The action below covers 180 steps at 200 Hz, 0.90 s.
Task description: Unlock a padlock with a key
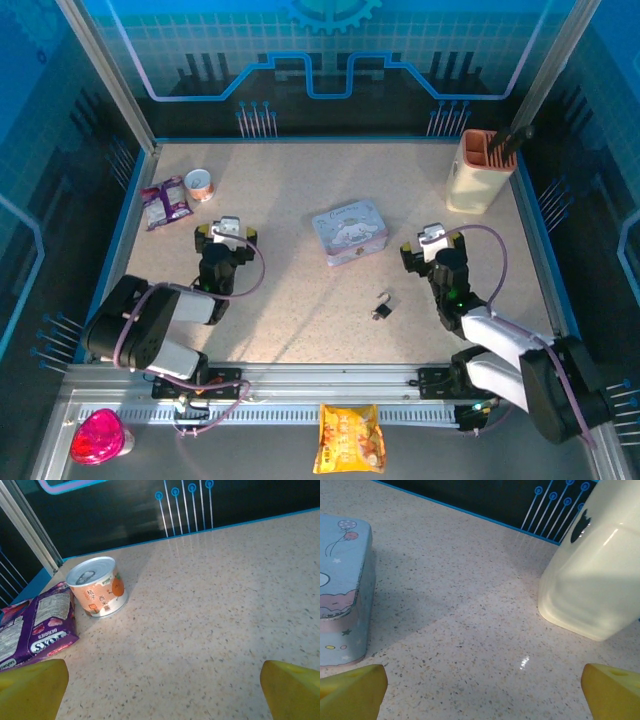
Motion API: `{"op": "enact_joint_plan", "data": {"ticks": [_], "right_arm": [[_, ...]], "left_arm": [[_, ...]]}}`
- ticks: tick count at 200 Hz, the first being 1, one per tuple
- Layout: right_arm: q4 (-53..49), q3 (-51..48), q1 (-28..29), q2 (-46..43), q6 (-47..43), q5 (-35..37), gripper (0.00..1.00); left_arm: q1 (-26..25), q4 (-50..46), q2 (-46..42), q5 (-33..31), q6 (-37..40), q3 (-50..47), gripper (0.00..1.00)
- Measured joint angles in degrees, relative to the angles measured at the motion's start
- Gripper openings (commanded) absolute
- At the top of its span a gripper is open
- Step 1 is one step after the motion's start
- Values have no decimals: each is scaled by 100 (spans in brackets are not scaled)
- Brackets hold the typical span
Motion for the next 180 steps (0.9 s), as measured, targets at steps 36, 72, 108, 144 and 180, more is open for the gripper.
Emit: {"op": "enact_joint_plan", "data": {"ticks": [36,72,108,144,180], "right_arm": [[592,0,-66,560,-168,-111,100],[944,61,-243,933,-225,-382,100],[1064,358,-702,1246,-33,-984,100],[1261,614,-1152,1727,306,-1537,100],[1574,662,-1408,2267,610,-1834,100]], "left_arm": [[485,133,223,433,-431,31,99],[975,-549,315,815,-894,590,99],[1051,-804,315,999,-1097,656,99],[1051,-876,315,1051,-1145,656,99],[1051,-894,315,1069,-1145,656,99]]}}
